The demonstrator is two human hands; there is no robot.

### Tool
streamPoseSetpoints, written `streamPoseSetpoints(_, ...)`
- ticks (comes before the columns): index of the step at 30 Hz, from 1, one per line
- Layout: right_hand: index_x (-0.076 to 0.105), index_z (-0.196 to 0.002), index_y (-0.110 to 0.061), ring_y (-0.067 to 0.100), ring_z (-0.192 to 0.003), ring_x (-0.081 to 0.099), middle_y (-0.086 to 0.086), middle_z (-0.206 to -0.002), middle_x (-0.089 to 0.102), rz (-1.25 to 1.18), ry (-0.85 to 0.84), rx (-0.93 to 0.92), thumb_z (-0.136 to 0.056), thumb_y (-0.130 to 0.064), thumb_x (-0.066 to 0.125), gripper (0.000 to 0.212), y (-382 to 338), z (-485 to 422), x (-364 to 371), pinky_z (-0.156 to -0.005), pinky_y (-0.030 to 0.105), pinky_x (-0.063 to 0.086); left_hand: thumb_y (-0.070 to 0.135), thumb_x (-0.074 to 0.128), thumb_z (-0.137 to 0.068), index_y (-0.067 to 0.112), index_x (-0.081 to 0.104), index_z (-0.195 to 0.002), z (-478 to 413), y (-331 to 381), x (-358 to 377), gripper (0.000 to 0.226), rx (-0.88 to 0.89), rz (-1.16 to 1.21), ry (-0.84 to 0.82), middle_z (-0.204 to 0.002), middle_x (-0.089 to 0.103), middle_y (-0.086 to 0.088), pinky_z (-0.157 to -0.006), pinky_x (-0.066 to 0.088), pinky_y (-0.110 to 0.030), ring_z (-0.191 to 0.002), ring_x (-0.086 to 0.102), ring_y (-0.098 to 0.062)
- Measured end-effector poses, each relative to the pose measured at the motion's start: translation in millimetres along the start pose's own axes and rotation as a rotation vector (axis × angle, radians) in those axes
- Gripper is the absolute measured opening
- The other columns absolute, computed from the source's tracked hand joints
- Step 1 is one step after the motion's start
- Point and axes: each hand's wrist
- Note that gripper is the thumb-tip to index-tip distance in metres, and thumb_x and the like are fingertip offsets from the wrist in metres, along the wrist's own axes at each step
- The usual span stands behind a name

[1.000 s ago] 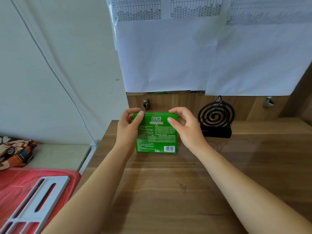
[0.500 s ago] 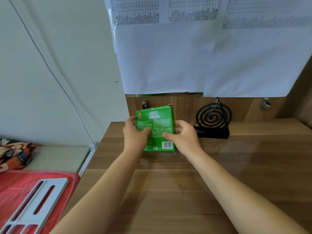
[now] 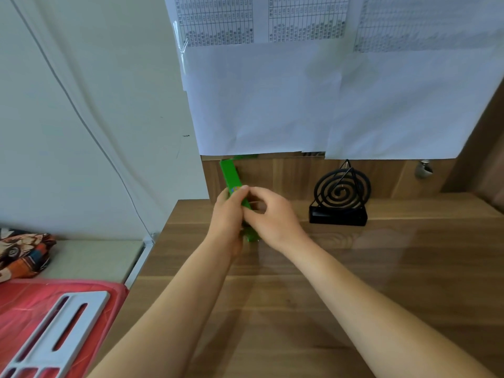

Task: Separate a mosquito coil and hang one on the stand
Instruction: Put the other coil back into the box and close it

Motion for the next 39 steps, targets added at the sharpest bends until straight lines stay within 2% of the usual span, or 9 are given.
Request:
streamPoseSetpoints(3,0.065,-0.123,-0.016,0.0,-0.101,0.064,-0.006,-0.112,0.069,-0.079,-0.1,0.079,-0.093,-0.022,0.062,0.03,6,-1,0,-0.089,0.019,0.052,0.024,0.049,-0.098,0.007,0.06,-0.119,-5,1,-14,0.029,-0.027,0.036,0.053,-0.099,0.068,-0.017,-0.063,0.051,-0.033,-0.072,0.066,-0.025)
streamPoseSetpoints(7,0.061,-0.126,-0.015,0.0,-0.099,0.061,0.0,-0.123,0.063,0.086,0.032,0.084,-0.097,-0.022,0.057,0.03,19,-9,-6,-0.081,0.012,0.047,0.024,0.051,-0.098,0.015,0.066,-0.104,-7,-2,-33,0.018,-0.1,0.1,0.108,-0.075,0.077,-0.004,-0.052,0.059,-0.032,-0.059,0.073,-0.019)
streamPoseSetpoints(10,0.049,-0.138,-0.015,0.017,-0.129,0.047,0.004,-0.141,0.05,0.211,0.081,0.146,-0.097,-0.027,0.058,0.044,32,-19,-12,-0.1,0.024,0.035,0.026,0.052,-0.096,0.015,0.067,-0.095,-7,-4,-41,0.019,-0.156,0.127,0.09,-0.067,0.076,-0.004,-0.041,0.055,-0.031,-0.052,0.072,-0.019)
streamPoseSetpoints(14,0.04,-0.145,-0.017,0.021,-0.137,0.041,0.005,-0.15,0.042,0.097,0.109,0.233,-0.095,-0.028,0.06,0.055,37,-32,-16,-0.11,0.036,0.035,0.029,0.05,-0.095,0.012,0.068,-0.097,-8,-4,-49,0.024,-0.205,0.142,0.018,-0.069,0.077,-0.007,-0.04,0.053,-0.028,-0.052,0.072,-0.021)
streamPoseSetpoints(17,0.044,-0.142,-0.017,0.018,-0.129,0.048,0.002,-0.144,0.049,-0.041,0.164,0.262,-0.095,-0.024,0.062,0.051,39,-40,-21,-0.103,0.032,0.042,0.031,0.048,-0.095,0.012,0.069,-0.094,-10,-4,-54,0.027,-0.219,0.148,-0.02,-0.069,0.076,-0.007,-0.04,0.052,-0.027,-0.052,0.072,-0.021)
streamPoseSetpoints(21,0.063,-0.118,-0.016,0.009,-0.083,0.066,0.007,-0.113,0.067,-0.281,0.096,0.348,-0.095,-0.016,0.062,0.023,41,-46,-22,-0.065,0.021,0.054,0.03,0.048,-0.094,0.012,0.07,-0.091,-14,-6,-60,0.029,-0.22,0.163,-0.055,-0.072,0.077,-0.008,-0.043,0.055,-0.029,-0.054,0.072,-0.022)
streamPoseSetpoints(26,0.066,-0.095,-0.017,0.018,-0.073,0.069,0.01,-0.09,0.071,-0.328,0.06,0.381,-0.094,-0.013,0.063,0.005,45,-48,-18,-0.066,0.034,0.056,0.032,0.053,-0.092,0.015,0.071,-0.096,-19,-11,-68,0.025,-0.203,0.08,-0.043,-0.079,0.078,-0.007,-0.051,0.059,-0.035,-0.062,0.074,-0.023)
streamPoseSetpoints(34,0.062,-0.097,-0.019,0.023,-0.086,0.068,0.016,-0.108,0.067,-0.265,0.081,0.376,-0.092,-0.019,0.067,0.006,54,-50,-6,-0.081,0.043,0.055,0.025,0.059,-0.095,0.016,0.069,-0.104,-31,-18,-76,0.017,-0.013,-0.143,0.059,-0.074,0.077,0.001,-0.047,0.056,-0.029,-0.061,0.074,-0.015)
streamPoseSetpoints(39,0.031,-0.147,-0.03,0.021,-0.137,0.041,-0.003,-0.154,0.033,-0.193,-0.091,0.366,-0.049,-0.061,0.086,0.117,53,-34,-5,-0.112,0.047,0.037,0.025,0.058,-0.095,0.02,0.069,-0.103,-37,-19,-83,0.014,-0.031,-0.063,0.125,-0.077,0.078,0.001,-0.046,0.055,-0.028,-0.06,0.073,-0.014)
Point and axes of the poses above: each hand's wrist, its own z-axis away from the middle knuckle, its own x-axis out of the palm, y = z × x
